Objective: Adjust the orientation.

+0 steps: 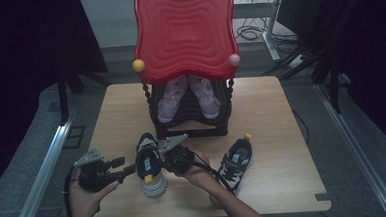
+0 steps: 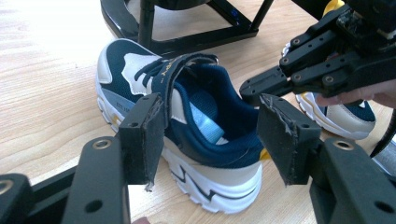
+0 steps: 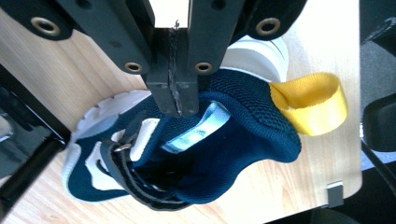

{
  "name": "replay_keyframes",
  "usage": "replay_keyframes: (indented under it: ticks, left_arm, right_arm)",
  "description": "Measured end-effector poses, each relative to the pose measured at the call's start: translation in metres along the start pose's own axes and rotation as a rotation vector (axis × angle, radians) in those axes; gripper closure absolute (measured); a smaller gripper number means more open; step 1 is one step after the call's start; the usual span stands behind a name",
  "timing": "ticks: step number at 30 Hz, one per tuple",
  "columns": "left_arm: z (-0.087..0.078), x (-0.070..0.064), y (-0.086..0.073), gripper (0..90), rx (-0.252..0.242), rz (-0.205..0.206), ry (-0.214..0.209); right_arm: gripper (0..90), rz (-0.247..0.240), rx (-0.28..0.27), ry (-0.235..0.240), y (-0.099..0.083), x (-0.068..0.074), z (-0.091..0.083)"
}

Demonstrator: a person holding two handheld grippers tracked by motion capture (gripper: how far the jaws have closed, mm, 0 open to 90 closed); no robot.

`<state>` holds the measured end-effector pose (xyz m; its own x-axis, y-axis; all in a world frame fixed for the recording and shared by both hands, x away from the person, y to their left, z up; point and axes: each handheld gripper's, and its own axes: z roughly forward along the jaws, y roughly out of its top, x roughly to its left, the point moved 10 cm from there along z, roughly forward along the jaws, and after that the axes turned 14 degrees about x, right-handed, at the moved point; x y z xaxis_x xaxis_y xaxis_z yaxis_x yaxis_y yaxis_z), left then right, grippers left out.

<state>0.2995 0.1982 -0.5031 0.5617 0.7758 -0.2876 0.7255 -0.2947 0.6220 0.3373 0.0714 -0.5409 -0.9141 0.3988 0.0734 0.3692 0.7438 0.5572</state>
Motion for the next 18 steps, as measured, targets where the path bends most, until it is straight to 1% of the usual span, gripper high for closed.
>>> replay_keyframes:
  ticks: [4,11,18]
  left_arm:
    - [-0.004,0.003,0.0,41.4,-0.009,-0.005,0.006]
    - [-0.02,0.011,0.0,41.2,-0.044,-0.027,0.024]
    - [-0.027,0.016,0.0,41.2,-0.058,-0.036,0.03]
  right_arm:
    - [90.0,-0.014,0.0,0.014,0.004,0.007,0.003]
    - [90.0,-0.033,-0.01,0.046,0.011,0.019,0.01]
    - [90.0,-0.05,-0.017,0.065,0.019,0.029,0.016]
